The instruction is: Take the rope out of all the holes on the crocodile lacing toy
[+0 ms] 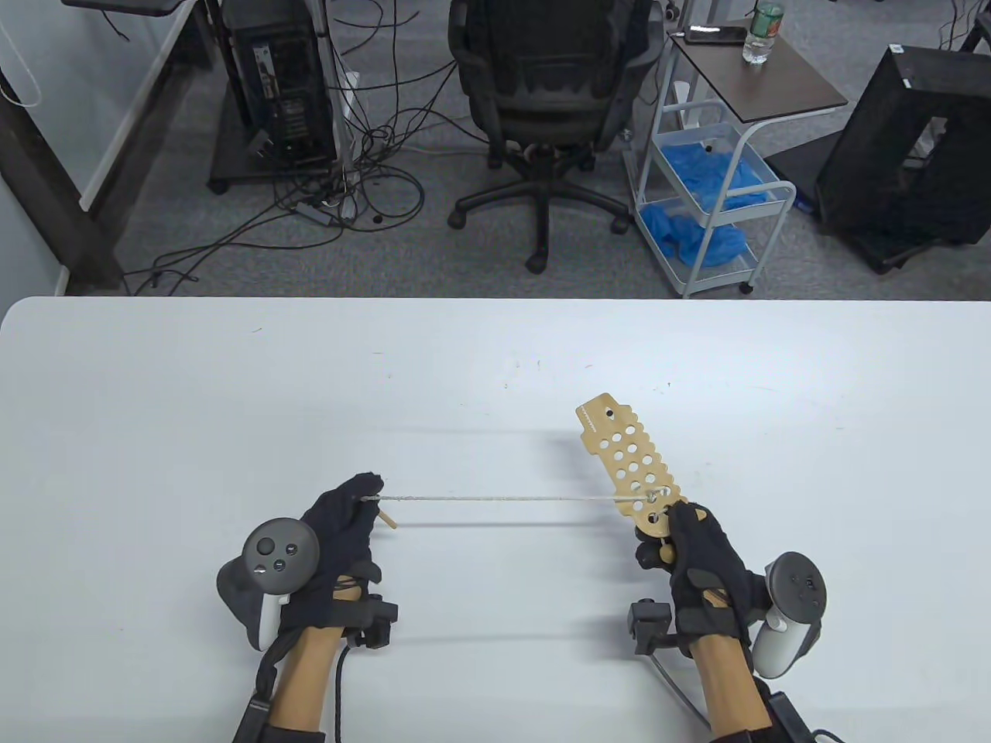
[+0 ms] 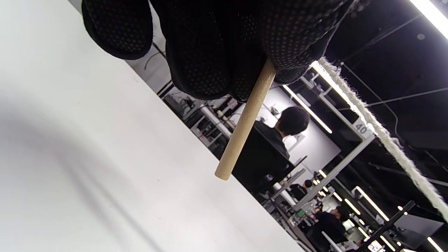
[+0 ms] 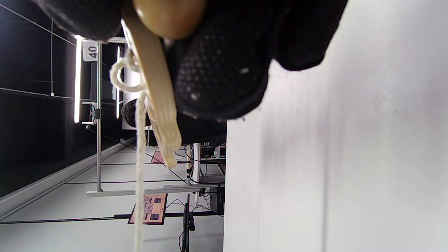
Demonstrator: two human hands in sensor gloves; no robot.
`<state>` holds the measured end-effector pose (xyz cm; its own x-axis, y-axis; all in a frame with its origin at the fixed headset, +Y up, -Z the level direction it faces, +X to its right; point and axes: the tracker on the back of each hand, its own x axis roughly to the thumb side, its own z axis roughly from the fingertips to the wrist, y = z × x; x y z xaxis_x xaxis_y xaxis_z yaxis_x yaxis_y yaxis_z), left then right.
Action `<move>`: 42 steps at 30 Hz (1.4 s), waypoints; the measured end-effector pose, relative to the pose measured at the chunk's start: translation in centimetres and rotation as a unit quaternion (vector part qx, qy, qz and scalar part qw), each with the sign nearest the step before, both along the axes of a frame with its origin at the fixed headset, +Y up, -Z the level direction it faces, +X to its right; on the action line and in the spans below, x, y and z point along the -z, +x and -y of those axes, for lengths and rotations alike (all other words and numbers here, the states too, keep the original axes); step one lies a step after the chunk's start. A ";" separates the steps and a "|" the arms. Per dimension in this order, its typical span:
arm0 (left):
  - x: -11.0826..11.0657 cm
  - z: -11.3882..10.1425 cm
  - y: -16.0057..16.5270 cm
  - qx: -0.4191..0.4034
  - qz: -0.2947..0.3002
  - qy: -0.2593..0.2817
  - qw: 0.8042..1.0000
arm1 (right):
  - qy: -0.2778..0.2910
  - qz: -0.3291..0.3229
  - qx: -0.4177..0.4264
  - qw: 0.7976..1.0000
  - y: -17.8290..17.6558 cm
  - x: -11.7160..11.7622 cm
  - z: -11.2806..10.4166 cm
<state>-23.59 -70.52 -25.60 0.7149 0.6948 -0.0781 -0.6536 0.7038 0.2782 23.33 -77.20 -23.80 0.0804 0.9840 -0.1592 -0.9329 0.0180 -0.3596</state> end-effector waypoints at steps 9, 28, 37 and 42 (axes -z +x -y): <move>0.1 0.4 -1.4 -0.024 -0.031 -0.006 0.999 | -0.009 0.017 0.020 1.000 0.7 0.0 0.3; -0.1 1.6 -4.9 -0.109 -0.123 -0.016 0.986 | -0.016 0.044 0.056 0.997 1.3 -0.3 0.3; -0.3 2.4 -6.0 -0.183 -0.140 -0.021 0.973 | -0.021 0.056 0.079 0.995 1.5 -0.6 0.3; -0.3 2.7 -6.1 -0.207 -0.139 -0.024 0.968 | -0.026 0.060 0.098 0.993 1.4 -0.7 0.5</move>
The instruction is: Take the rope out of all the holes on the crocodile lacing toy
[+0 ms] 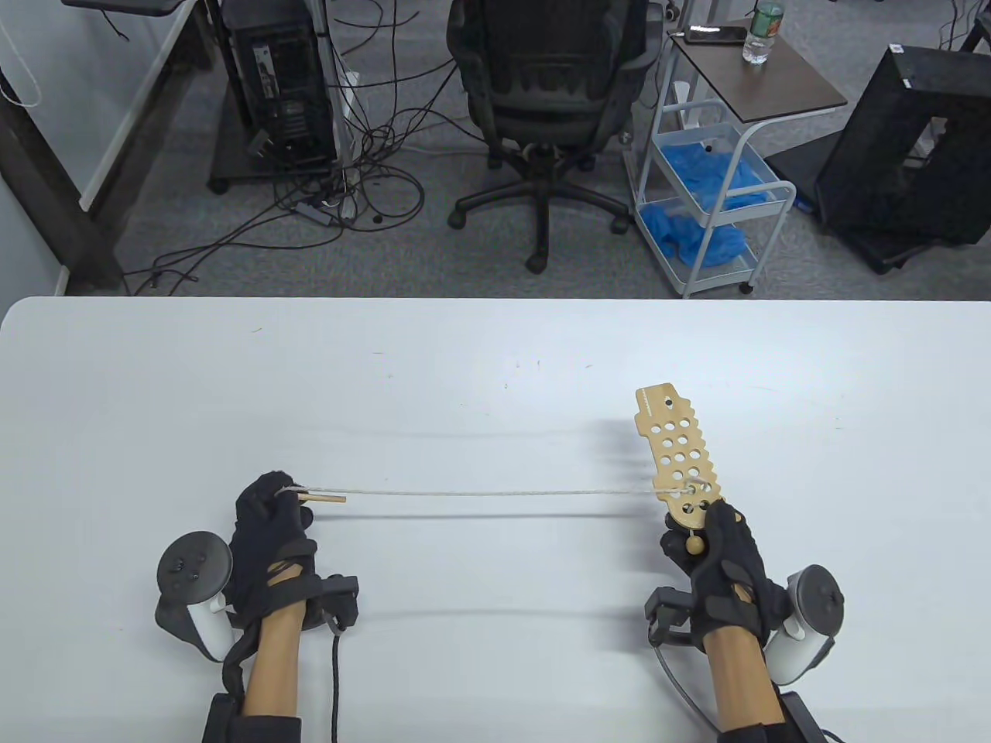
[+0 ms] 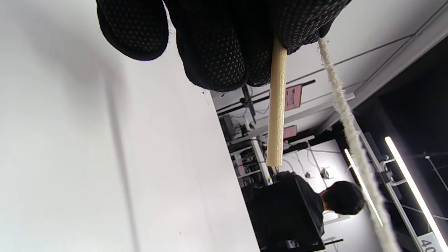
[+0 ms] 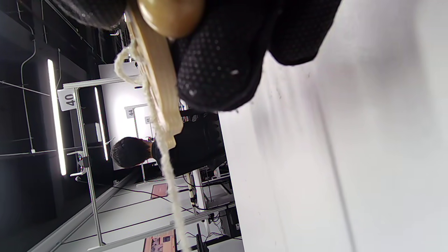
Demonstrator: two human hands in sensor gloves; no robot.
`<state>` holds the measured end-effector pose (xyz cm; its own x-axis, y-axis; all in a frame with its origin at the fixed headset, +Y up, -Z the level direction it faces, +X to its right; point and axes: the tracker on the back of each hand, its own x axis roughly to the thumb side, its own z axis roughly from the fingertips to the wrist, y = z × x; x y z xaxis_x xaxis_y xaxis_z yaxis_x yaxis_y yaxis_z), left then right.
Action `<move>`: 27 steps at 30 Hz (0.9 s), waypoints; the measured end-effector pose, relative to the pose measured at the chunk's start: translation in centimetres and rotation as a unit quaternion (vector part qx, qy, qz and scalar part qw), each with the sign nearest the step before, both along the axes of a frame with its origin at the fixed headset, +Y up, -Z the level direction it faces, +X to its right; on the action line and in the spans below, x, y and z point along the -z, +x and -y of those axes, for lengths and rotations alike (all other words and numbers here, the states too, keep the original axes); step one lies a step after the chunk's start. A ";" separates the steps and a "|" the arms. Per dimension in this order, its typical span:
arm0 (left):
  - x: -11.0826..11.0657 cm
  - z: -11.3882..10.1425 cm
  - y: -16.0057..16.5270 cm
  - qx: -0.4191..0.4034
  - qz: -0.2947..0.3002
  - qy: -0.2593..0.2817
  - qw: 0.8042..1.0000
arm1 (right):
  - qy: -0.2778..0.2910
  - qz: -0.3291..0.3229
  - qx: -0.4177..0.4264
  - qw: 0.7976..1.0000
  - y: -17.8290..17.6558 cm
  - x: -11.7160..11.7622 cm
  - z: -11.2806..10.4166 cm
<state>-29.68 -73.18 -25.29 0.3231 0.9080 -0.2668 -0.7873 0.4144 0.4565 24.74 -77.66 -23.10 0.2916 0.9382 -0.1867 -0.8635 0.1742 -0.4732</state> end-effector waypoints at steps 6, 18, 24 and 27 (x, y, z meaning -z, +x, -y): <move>0.0 -0.1 0.0 -0.003 0.002 0.002 1.000 | -0.003 0.005 0.006 1.000 0.0 -0.1 0.0; 0.1 0.1 0.0 -0.015 0.009 0.001 1.000 | -0.006 -0.001 0.011 1.000 -0.2 -0.1 -0.1; 0.1 0.1 0.0 -0.019 0.010 0.001 1.000 | -0.006 -0.004 0.013 1.000 -0.3 -0.1 -0.2; 0.1 0.0 0.2 -0.014 0.011 0.002 1.000 | -0.006 -0.006 0.013 1.000 -0.4 -0.1 -0.2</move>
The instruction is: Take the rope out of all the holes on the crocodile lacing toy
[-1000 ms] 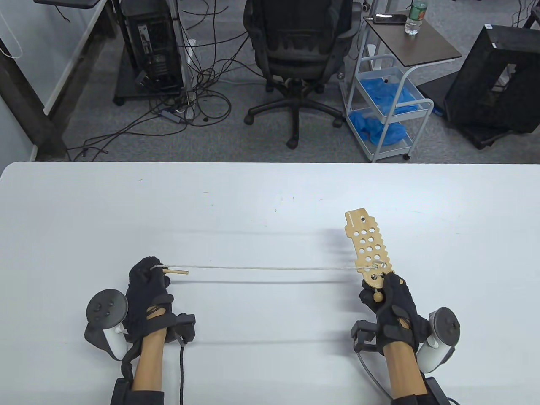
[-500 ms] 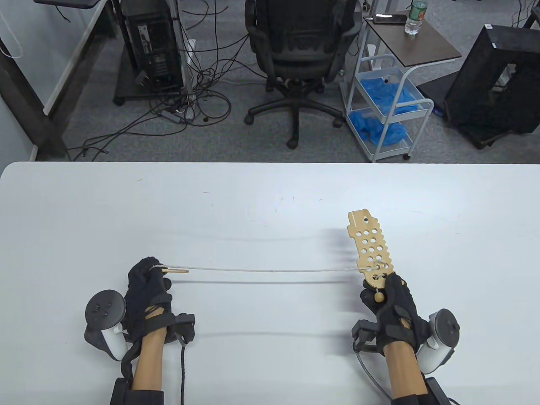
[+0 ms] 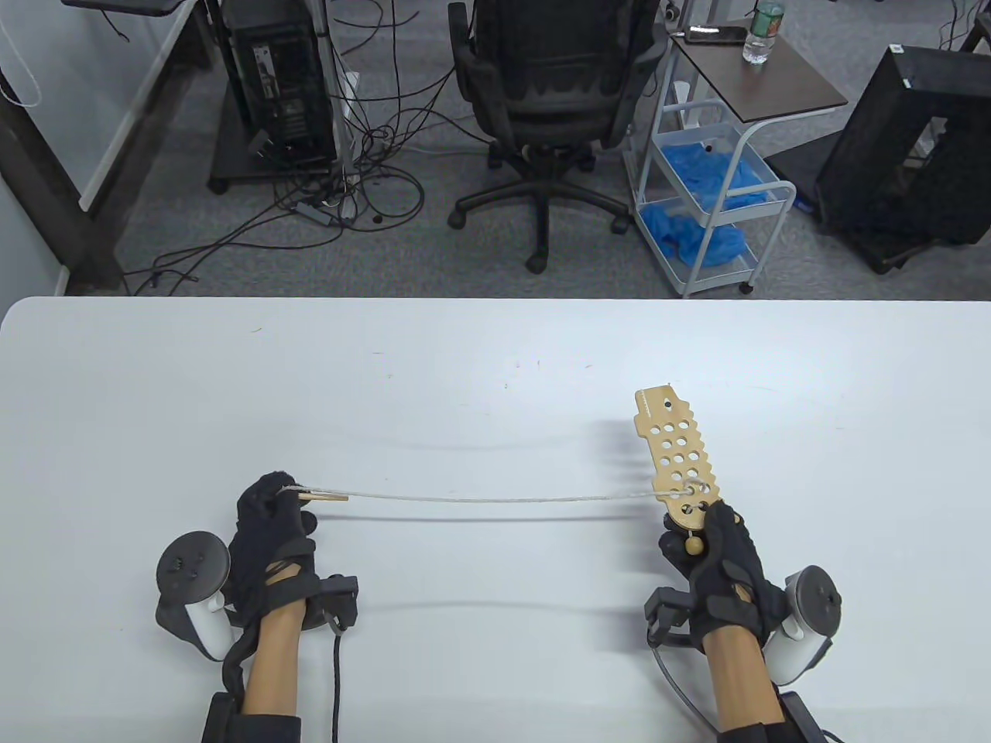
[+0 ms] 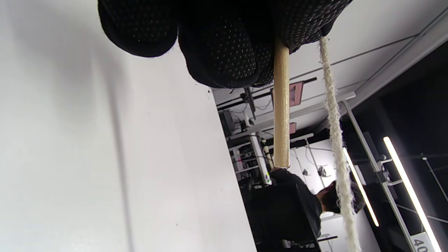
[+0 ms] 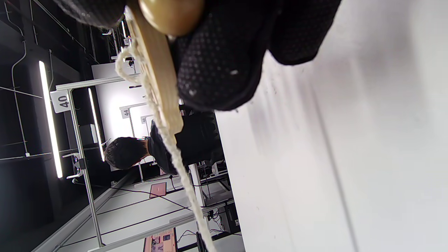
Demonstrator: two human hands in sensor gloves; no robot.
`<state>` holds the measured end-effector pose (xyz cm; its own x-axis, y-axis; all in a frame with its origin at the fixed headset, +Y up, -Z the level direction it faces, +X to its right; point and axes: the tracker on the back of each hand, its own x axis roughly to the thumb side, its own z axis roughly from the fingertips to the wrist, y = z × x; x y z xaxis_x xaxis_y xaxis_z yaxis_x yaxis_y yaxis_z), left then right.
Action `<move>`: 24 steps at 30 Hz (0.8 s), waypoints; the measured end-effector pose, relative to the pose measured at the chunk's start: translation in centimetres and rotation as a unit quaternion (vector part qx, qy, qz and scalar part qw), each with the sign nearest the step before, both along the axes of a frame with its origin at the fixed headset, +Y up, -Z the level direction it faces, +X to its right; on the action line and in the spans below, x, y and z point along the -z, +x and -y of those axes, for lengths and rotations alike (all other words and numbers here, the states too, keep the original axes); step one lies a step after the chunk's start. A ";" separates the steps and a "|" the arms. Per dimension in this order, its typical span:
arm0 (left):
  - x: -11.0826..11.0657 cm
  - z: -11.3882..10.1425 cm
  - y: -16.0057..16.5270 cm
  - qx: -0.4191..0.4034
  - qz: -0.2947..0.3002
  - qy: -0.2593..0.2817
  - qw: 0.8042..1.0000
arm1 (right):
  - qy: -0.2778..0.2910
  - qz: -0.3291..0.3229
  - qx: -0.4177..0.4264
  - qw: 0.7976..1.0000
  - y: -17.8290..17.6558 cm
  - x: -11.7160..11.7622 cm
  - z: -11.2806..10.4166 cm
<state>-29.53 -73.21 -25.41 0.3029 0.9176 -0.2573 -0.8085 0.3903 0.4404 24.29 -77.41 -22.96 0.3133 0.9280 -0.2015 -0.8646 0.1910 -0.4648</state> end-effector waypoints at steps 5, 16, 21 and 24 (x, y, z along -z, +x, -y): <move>0.0 0.0 0.1 0.004 0.002 0.001 1.000 | -0.001 -0.002 -0.002 1.000 0.0 0.0 0.0; 0.1 0.0 0.3 0.005 0.007 0.002 1.000 | 0.000 -0.010 0.001 1.000 -0.4 0.0 -0.1; 0.3 -0.1 0.8 0.019 0.012 0.004 1.000 | 0.002 -0.017 -0.002 1.000 -0.6 0.1 -0.3; 0.3 -0.1 1.1 0.026 0.016 0.006 1.000 | 0.002 -0.023 -0.006 1.000 -0.8 0.1 -0.3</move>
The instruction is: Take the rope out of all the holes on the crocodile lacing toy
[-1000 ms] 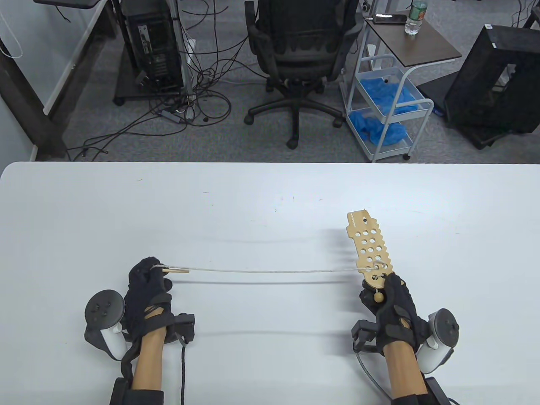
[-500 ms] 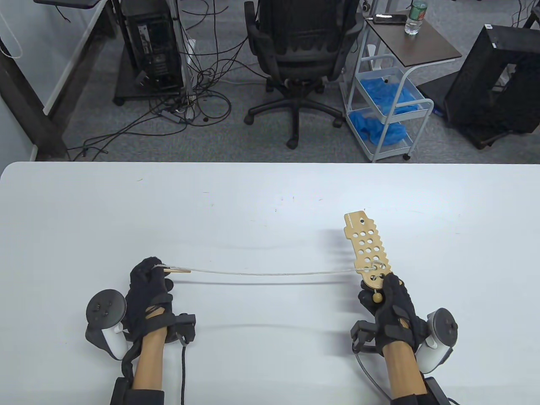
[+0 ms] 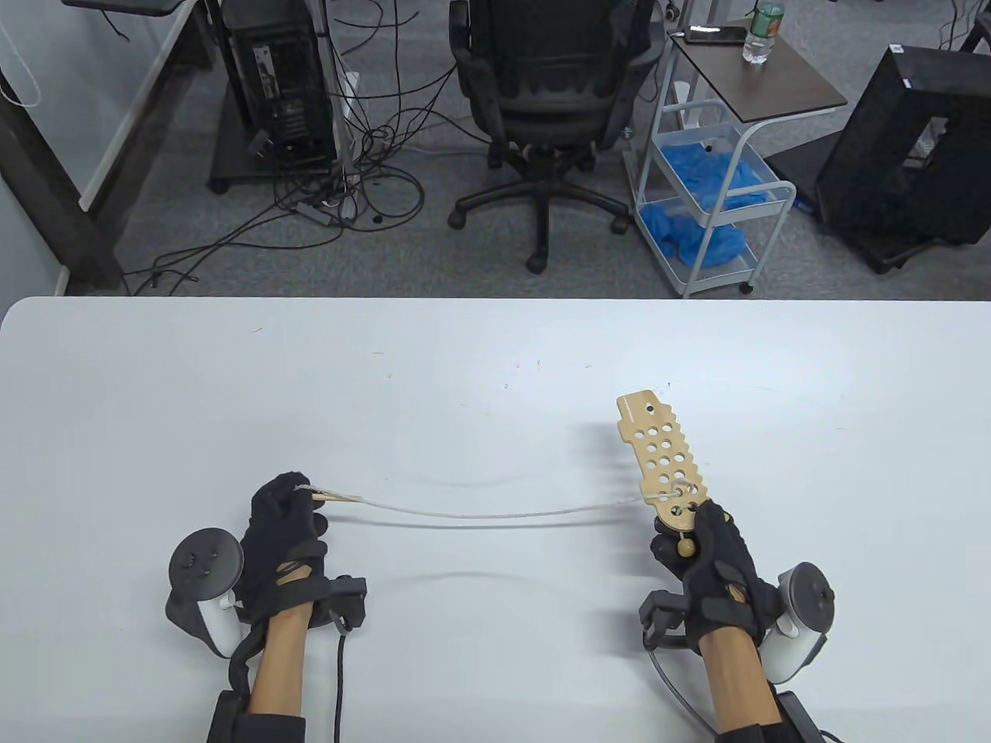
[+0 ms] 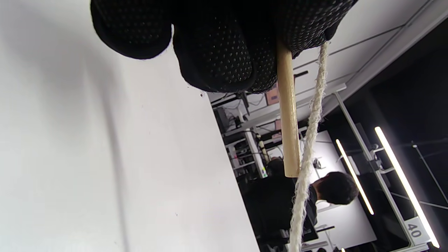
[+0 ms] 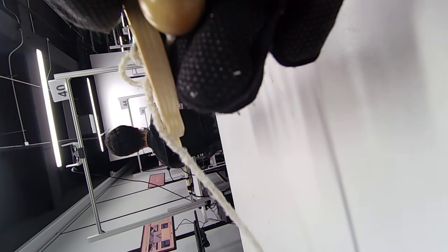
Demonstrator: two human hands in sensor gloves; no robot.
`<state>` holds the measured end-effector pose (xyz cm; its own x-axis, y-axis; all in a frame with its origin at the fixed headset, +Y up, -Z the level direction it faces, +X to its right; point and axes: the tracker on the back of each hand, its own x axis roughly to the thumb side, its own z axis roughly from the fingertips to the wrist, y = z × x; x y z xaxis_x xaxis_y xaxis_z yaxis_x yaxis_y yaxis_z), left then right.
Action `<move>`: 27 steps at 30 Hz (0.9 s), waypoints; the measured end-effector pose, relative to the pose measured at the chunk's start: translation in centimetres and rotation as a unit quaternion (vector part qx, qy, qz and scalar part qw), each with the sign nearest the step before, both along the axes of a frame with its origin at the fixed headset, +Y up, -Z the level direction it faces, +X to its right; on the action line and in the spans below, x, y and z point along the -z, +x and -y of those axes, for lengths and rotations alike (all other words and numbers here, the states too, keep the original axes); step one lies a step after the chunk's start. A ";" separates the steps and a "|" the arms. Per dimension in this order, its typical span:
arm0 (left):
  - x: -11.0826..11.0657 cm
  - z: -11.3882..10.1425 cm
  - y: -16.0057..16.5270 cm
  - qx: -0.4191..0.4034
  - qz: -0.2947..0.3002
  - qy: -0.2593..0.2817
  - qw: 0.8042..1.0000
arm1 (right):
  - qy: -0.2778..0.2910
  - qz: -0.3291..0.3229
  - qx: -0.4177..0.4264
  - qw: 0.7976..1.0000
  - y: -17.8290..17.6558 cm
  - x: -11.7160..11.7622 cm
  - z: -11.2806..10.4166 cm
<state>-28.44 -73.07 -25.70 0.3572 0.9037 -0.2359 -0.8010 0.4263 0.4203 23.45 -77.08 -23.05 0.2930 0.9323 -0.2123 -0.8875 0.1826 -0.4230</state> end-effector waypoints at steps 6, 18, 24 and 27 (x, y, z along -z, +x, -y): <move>0.1 0.0 0.5 0.020 0.007 0.004 1.000 | 0.001 -0.013 -0.011 1.000 -0.5 0.1 -0.2; 0.2 -1.1 3.4 0.085 0.062 0.035 0.994 | 0.000 -0.058 -0.056 0.997 -2.3 0.0 -0.3; -0.2 -1.9 5.2 0.129 0.095 0.062 0.985 | 0.006 -0.089 -0.074 0.993 -3.4 -0.1 -0.4; -0.6 -2.4 6.3 0.150 0.114 0.076 0.979 | 0.013 -0.111 -0.072 0.991 -4.2 -0.1 -0.6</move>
<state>-22.16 -70.69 -25.13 0.6395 0.7687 0.0096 -0.7300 0.6033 0.3212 19.27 -76.48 -22.92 0.1048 0.9671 -0.2319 -0.9759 0.0551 -0.2111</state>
